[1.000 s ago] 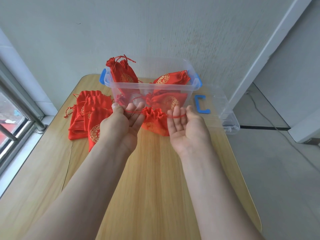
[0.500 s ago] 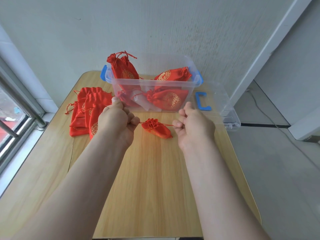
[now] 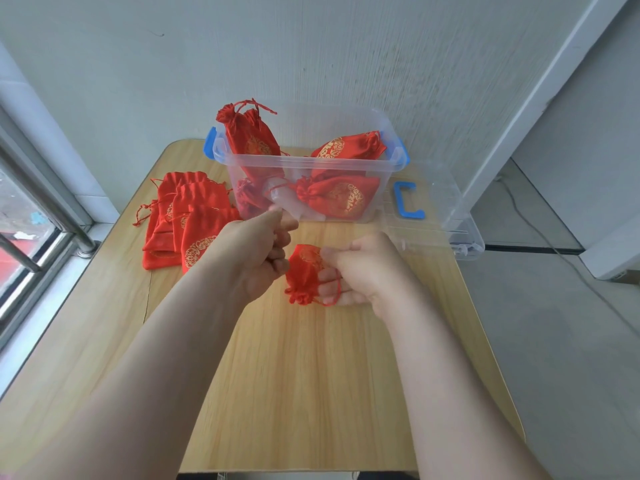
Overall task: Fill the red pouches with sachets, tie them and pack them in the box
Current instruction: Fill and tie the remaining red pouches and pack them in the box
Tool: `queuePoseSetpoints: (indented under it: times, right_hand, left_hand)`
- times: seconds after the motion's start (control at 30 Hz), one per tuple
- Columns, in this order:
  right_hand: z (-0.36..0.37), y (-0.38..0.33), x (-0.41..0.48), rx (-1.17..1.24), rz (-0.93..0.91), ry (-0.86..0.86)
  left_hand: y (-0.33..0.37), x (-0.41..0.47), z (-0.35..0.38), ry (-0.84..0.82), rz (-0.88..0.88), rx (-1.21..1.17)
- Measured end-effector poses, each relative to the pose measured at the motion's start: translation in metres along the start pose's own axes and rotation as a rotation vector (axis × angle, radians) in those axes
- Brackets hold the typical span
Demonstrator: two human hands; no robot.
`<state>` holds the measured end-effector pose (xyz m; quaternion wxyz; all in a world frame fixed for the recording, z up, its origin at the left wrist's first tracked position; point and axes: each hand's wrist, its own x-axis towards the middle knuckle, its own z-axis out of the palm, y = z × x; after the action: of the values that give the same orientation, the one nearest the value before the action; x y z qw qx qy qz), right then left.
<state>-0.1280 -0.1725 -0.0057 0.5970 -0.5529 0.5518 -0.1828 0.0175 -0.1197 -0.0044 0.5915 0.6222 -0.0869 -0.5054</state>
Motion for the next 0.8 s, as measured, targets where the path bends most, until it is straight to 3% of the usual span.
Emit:
queuePoseSetpoints:
  times: [0.07, 0.2, 0.47, 0.63, 0.8]
  right_hand:
    - [-0.001, 0.001, 0.001, -0.036, -0.037, -0.009]
    - [-0.005, -0.002, 0.005, -0.124, -0.188, 0.078]
    - [-0.002, -0.008, -0.001, -0.155, -0.219, 0.033]
    - [-0.005, -0.01, -0.006, -0.096, -0.249, -0.049]
    - [-0.006, -0.006, 0.001, -0.075, -0.246, 0.089]
  left_hand:
    - [0.001, -0.001, 0.002, -0.005, 0.007, 0.046]
    - [-0.001, -0.007, 0.001, -0.066, 0.183, 0.266]
    - [-0.01, -0.012, 0.001, -0.234, 0.41, 0.746]
    - [-0.009, -0.015, 0.002, -0.302, 0.481, 0.876]
    - [-0.012, -0.016, 0.003, -0.279, 0.418, 0.844]
